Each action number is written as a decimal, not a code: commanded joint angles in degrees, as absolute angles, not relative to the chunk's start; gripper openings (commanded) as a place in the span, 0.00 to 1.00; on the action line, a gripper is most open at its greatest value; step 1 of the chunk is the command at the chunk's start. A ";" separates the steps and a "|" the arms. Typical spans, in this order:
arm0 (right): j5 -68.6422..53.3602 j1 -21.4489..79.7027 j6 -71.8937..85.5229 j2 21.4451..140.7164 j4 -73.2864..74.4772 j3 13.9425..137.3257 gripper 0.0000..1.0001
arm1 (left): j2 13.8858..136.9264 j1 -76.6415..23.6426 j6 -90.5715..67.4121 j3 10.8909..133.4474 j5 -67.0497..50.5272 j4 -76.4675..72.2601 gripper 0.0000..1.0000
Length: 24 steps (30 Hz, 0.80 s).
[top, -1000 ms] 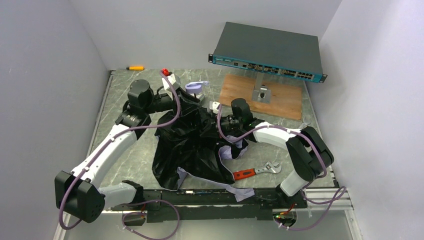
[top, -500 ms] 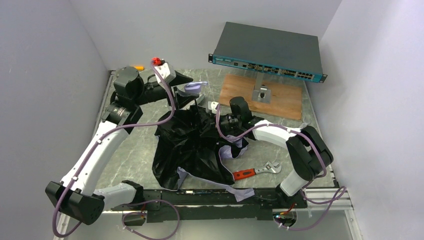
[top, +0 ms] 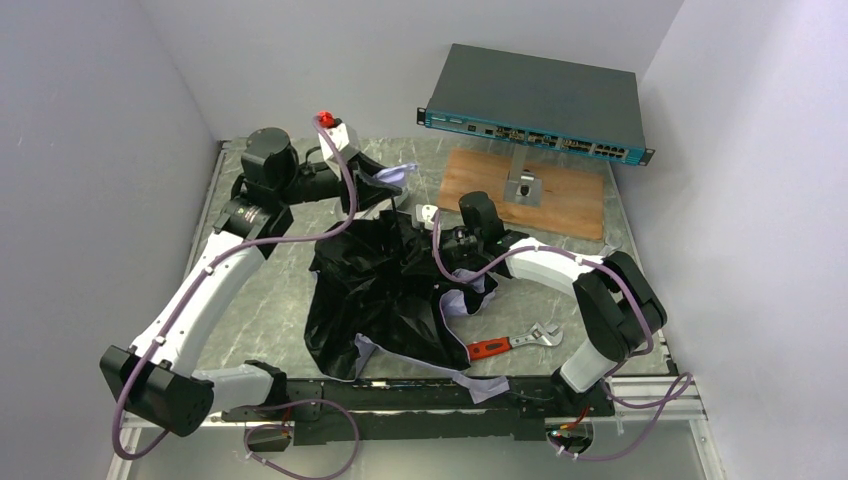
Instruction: Open the umbrella
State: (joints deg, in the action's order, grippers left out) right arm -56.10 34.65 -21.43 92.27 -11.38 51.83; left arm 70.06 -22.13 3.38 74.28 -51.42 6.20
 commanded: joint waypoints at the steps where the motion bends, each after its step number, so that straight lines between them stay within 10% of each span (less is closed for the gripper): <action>1: -57.91 34.31 -24.37 91.94 -8.91 53.18 0.00 | 69.10 -21.88 2.10 74.04 -54.45 2.33 0.00; 24: -57.93 33.32 -26.48 92.18 -6.10 53.35 0.00 | 67.70 -22.68 4.43 56.57 -53.29 -0.61 0.00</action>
